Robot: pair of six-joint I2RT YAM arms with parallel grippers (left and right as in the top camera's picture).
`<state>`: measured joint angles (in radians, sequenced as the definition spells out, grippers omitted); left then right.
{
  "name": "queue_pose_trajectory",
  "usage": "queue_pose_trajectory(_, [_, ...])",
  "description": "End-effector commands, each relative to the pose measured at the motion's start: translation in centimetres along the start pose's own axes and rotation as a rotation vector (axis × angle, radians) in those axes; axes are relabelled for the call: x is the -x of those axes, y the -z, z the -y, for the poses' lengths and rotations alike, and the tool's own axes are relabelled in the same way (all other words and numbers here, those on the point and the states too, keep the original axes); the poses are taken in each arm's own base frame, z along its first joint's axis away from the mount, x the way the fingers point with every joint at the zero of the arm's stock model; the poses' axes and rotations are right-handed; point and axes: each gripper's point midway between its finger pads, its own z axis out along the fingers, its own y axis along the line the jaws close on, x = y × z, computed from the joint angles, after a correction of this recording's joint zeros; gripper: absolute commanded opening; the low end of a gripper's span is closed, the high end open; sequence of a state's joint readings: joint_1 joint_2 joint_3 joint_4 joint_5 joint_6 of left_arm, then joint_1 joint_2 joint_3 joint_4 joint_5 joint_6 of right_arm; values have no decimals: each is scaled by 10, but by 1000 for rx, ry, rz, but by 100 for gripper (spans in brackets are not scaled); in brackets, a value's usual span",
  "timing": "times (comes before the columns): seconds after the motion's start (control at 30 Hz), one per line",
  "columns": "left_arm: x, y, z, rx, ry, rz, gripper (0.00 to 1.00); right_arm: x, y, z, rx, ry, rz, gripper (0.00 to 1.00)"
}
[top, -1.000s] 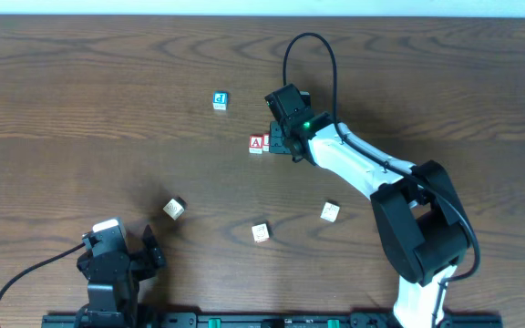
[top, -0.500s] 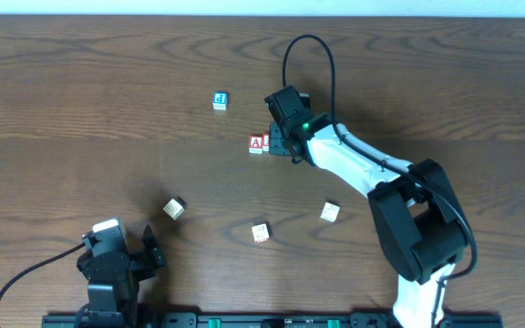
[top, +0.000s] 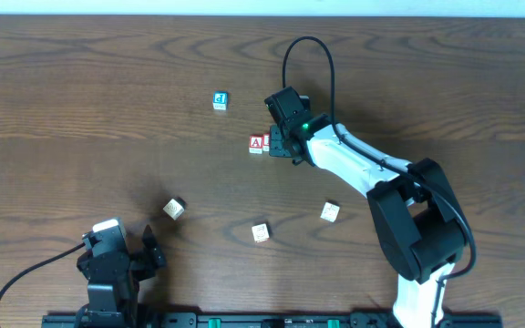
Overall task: Spell out Ai2
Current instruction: 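Lower the '2' block onto the table right of the 'I' block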
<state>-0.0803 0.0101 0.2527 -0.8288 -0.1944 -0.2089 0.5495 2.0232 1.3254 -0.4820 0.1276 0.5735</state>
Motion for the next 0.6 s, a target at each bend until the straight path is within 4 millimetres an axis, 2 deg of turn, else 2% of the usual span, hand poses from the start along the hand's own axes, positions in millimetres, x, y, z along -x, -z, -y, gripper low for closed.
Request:
queue_pose_trajectory(0.0, [-8, 0, -6, 29, -14, -26, 95, -13, -10, 2, -18, -4, -35, 3])
queue_pose_trajectory(0.57, [-8, 0, -6, 29, -14, -27, 95, -21, -9, 1, -24, 8, -64, 3])
